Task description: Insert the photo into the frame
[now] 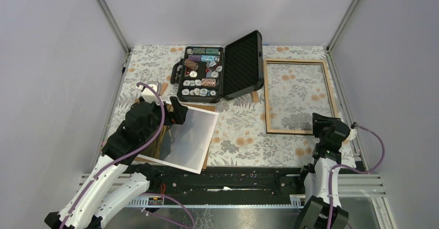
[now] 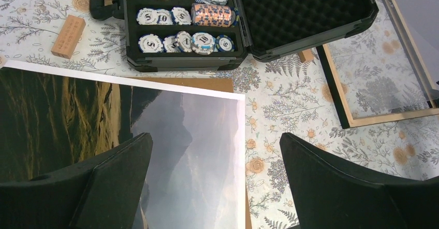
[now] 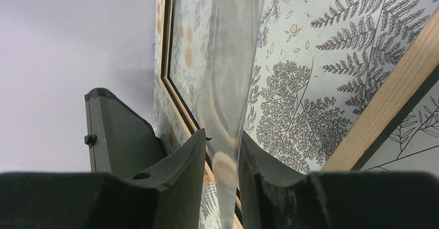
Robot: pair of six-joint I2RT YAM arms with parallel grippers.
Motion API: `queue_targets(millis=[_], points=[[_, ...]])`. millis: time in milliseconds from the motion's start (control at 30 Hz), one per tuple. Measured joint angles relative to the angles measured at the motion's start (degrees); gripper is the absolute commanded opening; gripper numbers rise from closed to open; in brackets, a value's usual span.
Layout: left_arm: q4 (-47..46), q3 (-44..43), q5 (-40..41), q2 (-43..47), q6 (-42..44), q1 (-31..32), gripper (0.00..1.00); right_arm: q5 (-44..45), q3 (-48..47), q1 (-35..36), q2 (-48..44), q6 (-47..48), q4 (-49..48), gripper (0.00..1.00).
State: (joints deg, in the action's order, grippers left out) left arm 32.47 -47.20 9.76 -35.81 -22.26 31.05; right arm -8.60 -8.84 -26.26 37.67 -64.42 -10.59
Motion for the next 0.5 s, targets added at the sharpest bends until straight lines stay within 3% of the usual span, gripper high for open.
queue_targets(millis=[500], points=[[0.0,0.0,0.68,-0.07,0.0,0.0,0.99,2.38,-2.78,0.0,4.0,-1.49,-4.63,0.45]])
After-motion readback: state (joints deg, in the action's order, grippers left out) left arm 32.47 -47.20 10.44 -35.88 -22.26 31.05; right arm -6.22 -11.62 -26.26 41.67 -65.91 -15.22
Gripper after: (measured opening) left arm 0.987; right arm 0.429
